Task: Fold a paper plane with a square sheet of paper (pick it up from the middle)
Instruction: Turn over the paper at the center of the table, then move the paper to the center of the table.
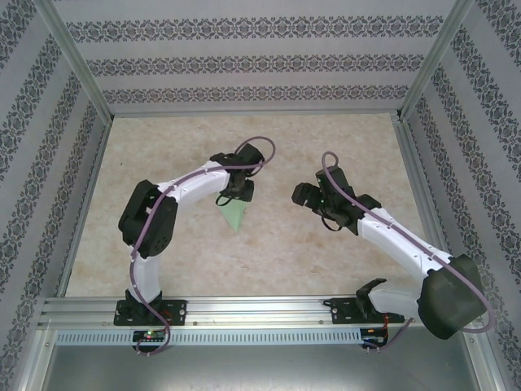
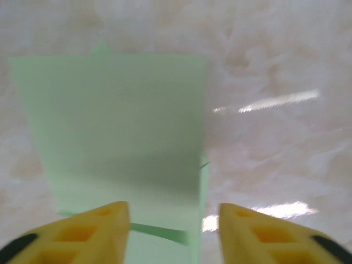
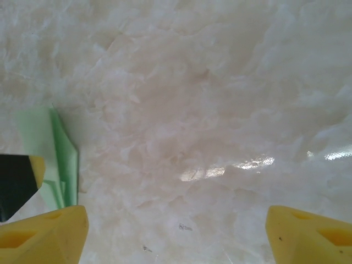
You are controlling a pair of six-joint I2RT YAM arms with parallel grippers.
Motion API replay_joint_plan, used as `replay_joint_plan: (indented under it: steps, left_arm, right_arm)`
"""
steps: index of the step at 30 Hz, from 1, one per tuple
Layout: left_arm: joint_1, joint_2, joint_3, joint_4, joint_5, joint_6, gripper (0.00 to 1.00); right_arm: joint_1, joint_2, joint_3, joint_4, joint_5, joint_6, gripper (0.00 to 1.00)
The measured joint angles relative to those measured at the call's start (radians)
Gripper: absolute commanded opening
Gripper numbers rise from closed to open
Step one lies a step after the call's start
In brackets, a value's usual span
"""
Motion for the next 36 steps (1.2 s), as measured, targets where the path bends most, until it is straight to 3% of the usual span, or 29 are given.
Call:
replay_joint_plan:
  steps: [6,15,19,25,36]
  left_arm:
    - [0.183,-0.142,-0.154,0.142,0.217,-0.008,0.75]
    - [0.349,-0.349,-0.387,0.243,0.229,-0.066,0.93]
    - [0.383,-0.399,-0.456,0.264,0.198,-0.084,1.00]
    - [0.442,-0.451,-0.511,0.286,0.186,-0.093,1.00]
    - [0.459,-0.452,-0.525,0.314,0.203,-0.094,1.00]
  right_arm:
    - [0.107,0.145,0.111,0.019,0.021,0.015,0.70]
    - [0.350,0.522,0.416,0.101,0.051,0.102,0.39]
    - [0.399,0.684,0.541,0.117,0.018,0.128,0.37]
    - [0.411,0.835,0.653,0.098,-0.042,0.150,0.37]
    - [0.411,0.913,0.726,-0.005,-0.095,0.135,0.38]
